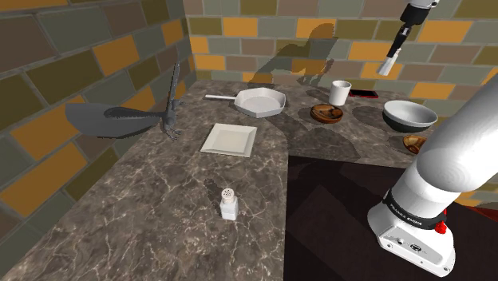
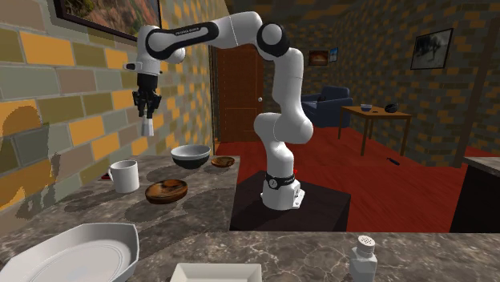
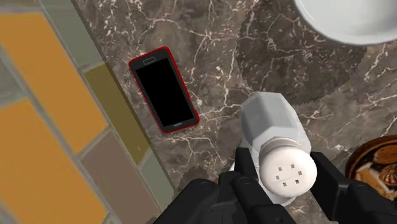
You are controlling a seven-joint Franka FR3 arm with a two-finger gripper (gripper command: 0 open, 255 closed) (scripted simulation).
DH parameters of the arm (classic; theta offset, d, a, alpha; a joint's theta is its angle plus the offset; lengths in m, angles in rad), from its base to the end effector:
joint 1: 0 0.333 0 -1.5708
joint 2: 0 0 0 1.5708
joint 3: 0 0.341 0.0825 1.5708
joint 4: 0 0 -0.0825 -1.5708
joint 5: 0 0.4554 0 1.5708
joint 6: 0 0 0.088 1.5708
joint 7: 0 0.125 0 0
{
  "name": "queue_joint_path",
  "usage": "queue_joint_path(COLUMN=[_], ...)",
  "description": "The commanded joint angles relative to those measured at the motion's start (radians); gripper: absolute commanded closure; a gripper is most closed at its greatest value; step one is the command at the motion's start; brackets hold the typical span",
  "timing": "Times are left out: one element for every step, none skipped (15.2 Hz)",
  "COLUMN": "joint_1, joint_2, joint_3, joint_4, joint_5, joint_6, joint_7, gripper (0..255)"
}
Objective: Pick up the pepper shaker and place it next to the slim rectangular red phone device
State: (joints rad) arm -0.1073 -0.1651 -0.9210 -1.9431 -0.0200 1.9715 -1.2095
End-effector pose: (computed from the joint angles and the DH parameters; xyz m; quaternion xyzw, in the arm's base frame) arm 0.2966 -0.5360 0.5232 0.9920 0.0925 0.0787 0.0333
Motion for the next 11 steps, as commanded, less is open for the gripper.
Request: queue_joint_path(joint_1=[0.001, 0.001, 0.001, 0.001, 0.001, 0.002, 0.002, 0.002, 0.003, 0.003, 0.004], joint_2=[0.019, 0.022, 0.025, 0.028, 0.031, 0.035, 0.039, 0.044, 0.049, 0.054, 0.06], joint_3=[-0.015, -0.016, -0.018, -0.02, -0.023, -0.025, -0.027, -0.03, -0.032, -0.035, -0.038], joint_4=[-0.007, -0.018, -0.03, -0.041, -0.052, -0.063, -0.074, -0.084, -0.095, -0.105, -0.114], joint_5=[0.017, 0.02, 0.022, 0.025, 0.028, 0.032, 0.036, 0.04, 0.045, 0.051, 0.056], joint_6=[0.02, 0.033, 0.046, 0.059, 0.072, 0.085, 0.099, 0.112, 0.125, 0.138, 0.151], joint_7=[-0.021, -0.024, -0.027, -0.03, -0.033, -0.037, -0.041, -0.045, -0.05, -0.055, -0.06], gripper=[255, 255, 255, 255, 255, 255, 255, 255, 255, 255, 255])
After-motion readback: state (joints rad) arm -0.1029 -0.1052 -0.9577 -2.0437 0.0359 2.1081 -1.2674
